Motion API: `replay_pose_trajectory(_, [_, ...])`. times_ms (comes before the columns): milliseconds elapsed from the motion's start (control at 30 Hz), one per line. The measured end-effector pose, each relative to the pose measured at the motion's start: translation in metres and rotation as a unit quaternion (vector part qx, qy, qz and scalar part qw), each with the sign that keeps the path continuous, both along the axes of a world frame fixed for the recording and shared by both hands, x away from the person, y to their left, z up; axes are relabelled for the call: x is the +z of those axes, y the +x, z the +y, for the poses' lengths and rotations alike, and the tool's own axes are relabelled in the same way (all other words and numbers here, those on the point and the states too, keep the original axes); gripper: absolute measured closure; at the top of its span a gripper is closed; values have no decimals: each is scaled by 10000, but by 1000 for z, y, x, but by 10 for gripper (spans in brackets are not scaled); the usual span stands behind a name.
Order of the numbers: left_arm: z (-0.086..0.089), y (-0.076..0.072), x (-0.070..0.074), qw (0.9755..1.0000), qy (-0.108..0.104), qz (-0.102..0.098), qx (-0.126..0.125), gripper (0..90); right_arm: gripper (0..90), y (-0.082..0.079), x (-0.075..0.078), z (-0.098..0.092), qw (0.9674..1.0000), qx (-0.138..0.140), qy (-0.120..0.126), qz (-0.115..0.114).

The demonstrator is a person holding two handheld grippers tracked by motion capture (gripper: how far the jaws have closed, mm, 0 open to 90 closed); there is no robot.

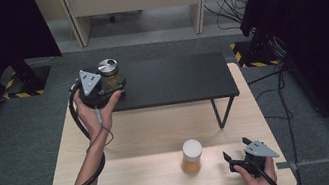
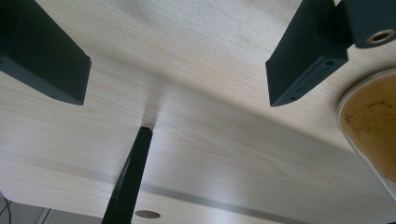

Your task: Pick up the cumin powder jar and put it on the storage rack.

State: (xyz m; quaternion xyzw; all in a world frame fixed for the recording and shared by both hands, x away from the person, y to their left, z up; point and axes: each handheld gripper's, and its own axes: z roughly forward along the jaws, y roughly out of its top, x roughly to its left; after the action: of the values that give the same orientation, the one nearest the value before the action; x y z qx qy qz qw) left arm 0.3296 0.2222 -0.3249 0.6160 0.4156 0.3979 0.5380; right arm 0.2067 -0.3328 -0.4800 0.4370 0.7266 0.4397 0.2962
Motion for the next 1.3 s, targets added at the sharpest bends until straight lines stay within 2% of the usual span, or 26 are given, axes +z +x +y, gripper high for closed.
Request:
replay_pose_trajectory(133, [3,-20,-5,9998,49,-159,-75,35,67,0,0,0,10000,1,-11,-10])
replay_pose_trajectory(300, [7,-33,-7,9996,29,-248,-94,35,67,0,0,1,10000,1,-24,-5])
replay_pose_trajectory(633, [14,-52,-15,9995,-17,-283,-106,35,67,-1,0,1,10000,-9,-16,-24])
replay_pose_trajectory(867, [17,-74,-29,9993,96,-297,-213,36,68,-1,0,1,10000,-9,-24,-27])
replay_pose_trajectory(1167, [20,-91,-43,9992,143,-283,-260,37,68,-1,0,1,10000,-6,-51,-29])
replay_pose_trajectory(1300, [21,-99,-54,9990,179,-311,-263,37,67,-1,0,1,10000,-13,-26,-27])
